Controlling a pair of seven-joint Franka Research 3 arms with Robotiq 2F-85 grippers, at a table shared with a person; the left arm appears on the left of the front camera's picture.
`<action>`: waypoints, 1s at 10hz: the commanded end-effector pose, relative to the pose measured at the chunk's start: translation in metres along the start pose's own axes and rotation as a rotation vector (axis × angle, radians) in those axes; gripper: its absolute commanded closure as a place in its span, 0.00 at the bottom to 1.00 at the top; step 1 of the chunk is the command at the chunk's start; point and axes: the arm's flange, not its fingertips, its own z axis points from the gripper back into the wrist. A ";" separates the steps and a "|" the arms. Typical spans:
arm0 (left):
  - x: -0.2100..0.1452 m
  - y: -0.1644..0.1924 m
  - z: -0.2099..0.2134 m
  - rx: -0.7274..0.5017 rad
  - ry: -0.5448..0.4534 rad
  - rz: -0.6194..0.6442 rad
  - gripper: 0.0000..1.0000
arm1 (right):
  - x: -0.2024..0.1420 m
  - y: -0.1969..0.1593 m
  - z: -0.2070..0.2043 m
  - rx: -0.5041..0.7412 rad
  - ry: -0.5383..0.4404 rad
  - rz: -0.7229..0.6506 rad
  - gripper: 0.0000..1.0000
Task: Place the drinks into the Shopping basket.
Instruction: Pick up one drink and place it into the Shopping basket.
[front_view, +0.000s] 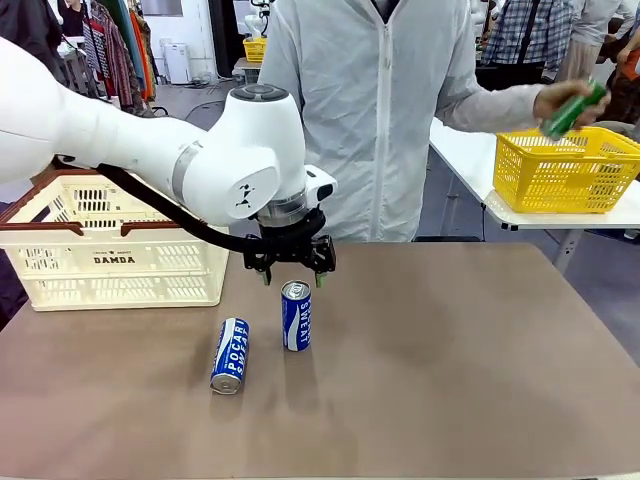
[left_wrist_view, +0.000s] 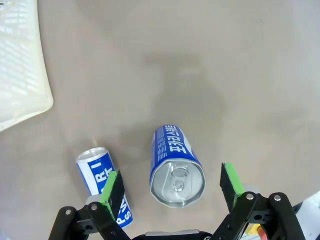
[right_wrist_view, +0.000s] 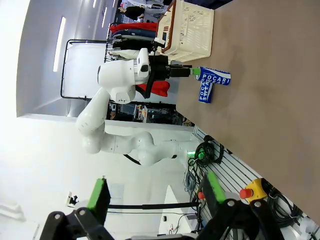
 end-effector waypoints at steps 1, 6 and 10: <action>0.002 -0.005 -0.012 0.017 0.006 0.020 0.00 | -0.001 0.004 0.002 0.000 0.010 -0.014 0.00; -0.001 -0.005 -0.031 0.038 0.058 -0.003 0.60 | -0.001 0.004 0.002 0.000 0.010 -0.014 0.00; -0.004 -0.004 -0.031 0.043 0.054 -0.018 1.00 | -0.001 0.004 0.002 0.000 0.010 -0.014 0.00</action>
